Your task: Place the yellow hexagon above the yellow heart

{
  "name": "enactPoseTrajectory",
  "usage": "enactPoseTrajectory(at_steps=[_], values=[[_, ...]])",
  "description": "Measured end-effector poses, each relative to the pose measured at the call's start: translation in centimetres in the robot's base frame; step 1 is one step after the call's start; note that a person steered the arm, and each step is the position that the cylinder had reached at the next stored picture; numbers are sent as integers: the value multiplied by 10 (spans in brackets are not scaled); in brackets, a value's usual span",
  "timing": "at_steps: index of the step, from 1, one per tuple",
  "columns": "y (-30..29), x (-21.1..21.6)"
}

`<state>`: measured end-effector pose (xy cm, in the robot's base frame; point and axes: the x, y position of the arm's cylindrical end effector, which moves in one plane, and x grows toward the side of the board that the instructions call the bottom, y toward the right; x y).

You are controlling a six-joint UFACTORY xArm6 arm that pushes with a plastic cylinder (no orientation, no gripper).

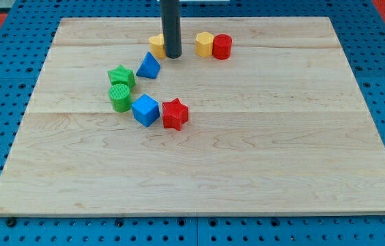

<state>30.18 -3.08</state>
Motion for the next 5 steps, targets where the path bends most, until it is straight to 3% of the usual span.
enactPoseTrajectory(at_steps=[4,5], values=[[20,9],[68,8]])
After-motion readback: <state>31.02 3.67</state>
